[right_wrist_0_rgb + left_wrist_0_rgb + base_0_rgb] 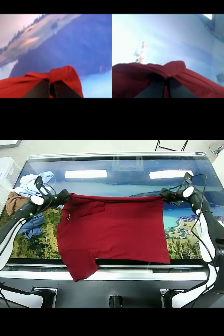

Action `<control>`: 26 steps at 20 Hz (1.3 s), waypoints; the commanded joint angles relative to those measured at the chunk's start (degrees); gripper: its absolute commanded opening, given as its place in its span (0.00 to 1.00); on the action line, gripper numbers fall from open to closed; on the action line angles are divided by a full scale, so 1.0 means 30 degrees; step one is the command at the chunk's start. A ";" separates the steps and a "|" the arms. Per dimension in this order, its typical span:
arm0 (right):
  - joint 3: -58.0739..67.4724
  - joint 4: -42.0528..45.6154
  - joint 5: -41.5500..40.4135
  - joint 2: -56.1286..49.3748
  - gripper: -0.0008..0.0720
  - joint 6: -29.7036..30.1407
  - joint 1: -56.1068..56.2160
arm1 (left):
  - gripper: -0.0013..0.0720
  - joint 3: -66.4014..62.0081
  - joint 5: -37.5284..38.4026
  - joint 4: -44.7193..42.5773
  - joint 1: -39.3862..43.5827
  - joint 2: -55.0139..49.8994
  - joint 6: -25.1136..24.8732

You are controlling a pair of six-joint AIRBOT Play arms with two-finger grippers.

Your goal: Fold the clothes and pants, and hang the long-sleeved shirts on hangers.

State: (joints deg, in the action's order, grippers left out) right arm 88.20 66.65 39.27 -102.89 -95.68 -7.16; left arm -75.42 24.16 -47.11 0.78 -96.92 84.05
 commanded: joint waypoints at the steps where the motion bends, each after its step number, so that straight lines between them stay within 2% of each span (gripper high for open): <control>1: 0.0335 -0.1071 -0.2331 -0.0466 0.07 -0.0510 0.0015 | 0.05 -0.0204 -0.2317 0.0874 0.0561 -0.0765 -0.0015; 3: 0.0576 -0.0984 -0.1698 -0.0474 0.07 -0.0539 0.0015 | 0.05 -0.0189 -0.2135 0.0860 0.0561 -0.0823 -0.0015; 5: 0.0605 -0.1005 0.0765 -0.0546 0.07 -0.0539 -0.0073 | 0.05 -0.0219 -0.0321 0.0860 0.0350 -0.0801 -0.0015; 8: 0.1406 -0.0699 0.7300 0.0342 0.07 0.0481 -0.1100 | 0.05 -0.0903 0.6382 -0.1319 -0.1246 0.0794 -0.1195; 9: 0.1406 -0.0430 0.9755 0.0882 0.07 0.1319 -0.1530 | 0.05 -0.0984 0.9056 -0.2346 -0.1829 0.1428 -0.1158; 11: 0.1297 0.0867 1.4025 0.1231 0.07 0.1472 -0.1851 | 0.05 -0.0648 1.4615 -0.3381 -0.2528 0.2091 -0.1166; 12: 0.0933 0.1763 1.5220 0.1166 0.07 0.1472 -0.1741 | 0.05 -0.0117 1.6160 -0.3832 -0.2506 0.2106 -0.1166; 16: -0.1100 0.2331 1.5540 0.1056 0.07 0.1727 -0.1632 | 0.05 0.2288 1.6495 -0.4401 -0.2375 0.2106 -0.1180; 26: -0.1173 0.2601 1.5759 0.1042 0.07 0.2484 -0.1654 | 0.05 0.2178 1.6531 -0.4670 -0.2645 0.2302 -0.1166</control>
State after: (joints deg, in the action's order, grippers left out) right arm 84.79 73.82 86.15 -99.77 -88.92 -12.10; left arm -68.93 73.25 -60.86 -6.81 -90.04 80.53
